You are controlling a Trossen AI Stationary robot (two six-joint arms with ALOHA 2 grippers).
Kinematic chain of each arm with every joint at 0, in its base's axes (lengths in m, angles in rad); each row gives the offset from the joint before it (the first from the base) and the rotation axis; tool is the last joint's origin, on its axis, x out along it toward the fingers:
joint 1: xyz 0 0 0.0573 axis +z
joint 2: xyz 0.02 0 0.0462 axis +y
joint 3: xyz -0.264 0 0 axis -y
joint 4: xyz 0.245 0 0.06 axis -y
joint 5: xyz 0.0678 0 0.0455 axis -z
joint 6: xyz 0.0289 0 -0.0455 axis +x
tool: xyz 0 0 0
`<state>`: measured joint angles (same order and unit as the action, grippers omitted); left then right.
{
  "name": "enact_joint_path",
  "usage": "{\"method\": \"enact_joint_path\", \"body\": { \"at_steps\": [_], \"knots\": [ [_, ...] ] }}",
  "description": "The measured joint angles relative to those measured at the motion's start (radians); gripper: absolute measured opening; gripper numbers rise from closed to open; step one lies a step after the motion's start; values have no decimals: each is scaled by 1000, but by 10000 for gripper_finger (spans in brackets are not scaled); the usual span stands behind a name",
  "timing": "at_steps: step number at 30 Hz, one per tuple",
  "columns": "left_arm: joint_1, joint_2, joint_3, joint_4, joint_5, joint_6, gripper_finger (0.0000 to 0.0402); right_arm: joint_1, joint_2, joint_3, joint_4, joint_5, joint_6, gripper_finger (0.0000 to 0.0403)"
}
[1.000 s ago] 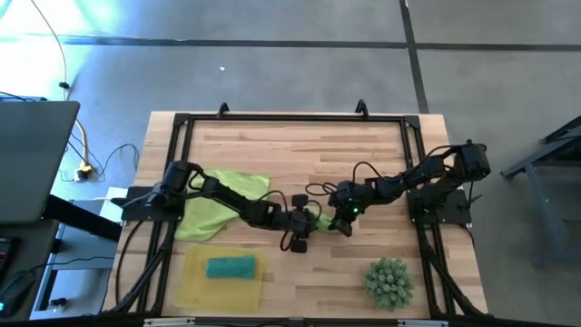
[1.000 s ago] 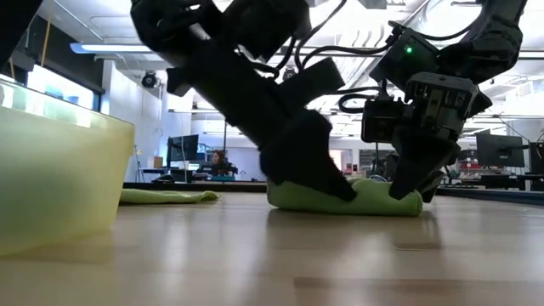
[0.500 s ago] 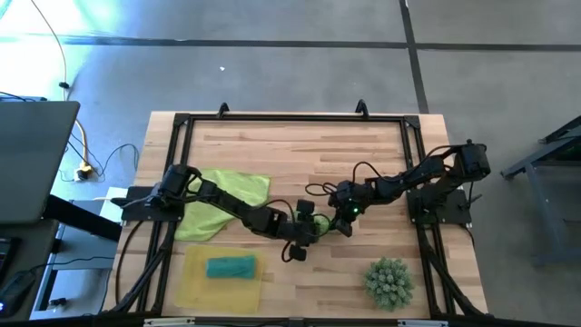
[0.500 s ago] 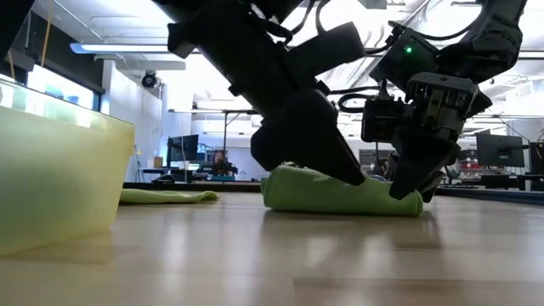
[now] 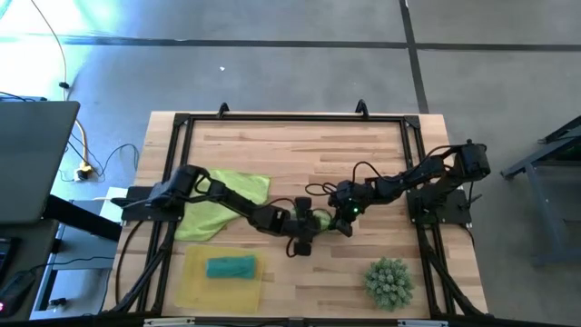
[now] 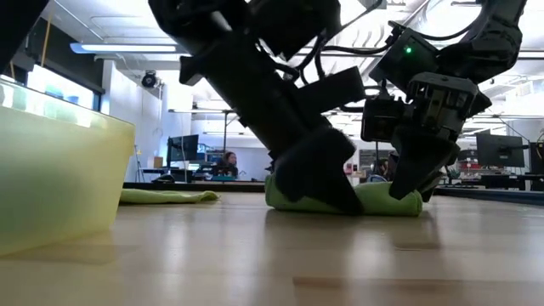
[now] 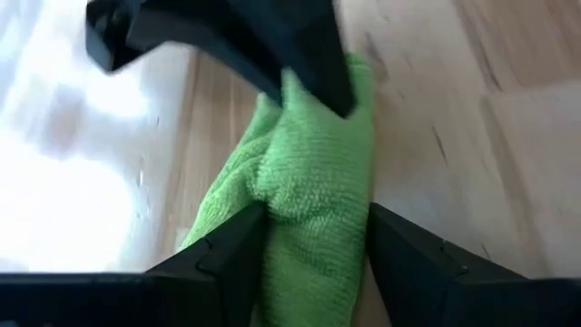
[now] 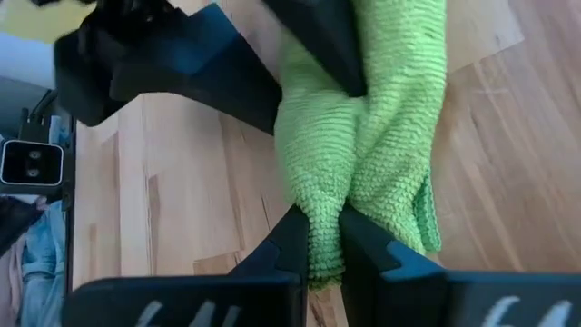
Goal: Roll microfiber towels into tight, uniform cylinder then place into a basket
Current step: Put the green microfiber towel into the yellow bin
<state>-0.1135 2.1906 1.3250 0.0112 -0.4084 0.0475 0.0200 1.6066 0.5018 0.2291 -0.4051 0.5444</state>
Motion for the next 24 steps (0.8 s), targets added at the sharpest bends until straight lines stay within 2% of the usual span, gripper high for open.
{"method": "enact_joint_path", "body": {
  "at_steps": [5,10,15,19,24],
  "knots": [
    [34,-1,2,-40,111,-141,151,-2,-9,0,-3,-30,-75,49],
    [43,-2,4,-83,172,-183,82,-1,-71,-2,-50,-55,-143,110],
    [47,-7,4,-95,278,-215,18,0,-173,-3,-196,-67,-243,148],
    [47,-26,4,-121,339,-256,11,0,-243,-3,-301,-67,-302,157],
    [41,-120,-8,-260,381,-258,11,0,-293,-3,-380,-28,-320,153]
  ]
}}
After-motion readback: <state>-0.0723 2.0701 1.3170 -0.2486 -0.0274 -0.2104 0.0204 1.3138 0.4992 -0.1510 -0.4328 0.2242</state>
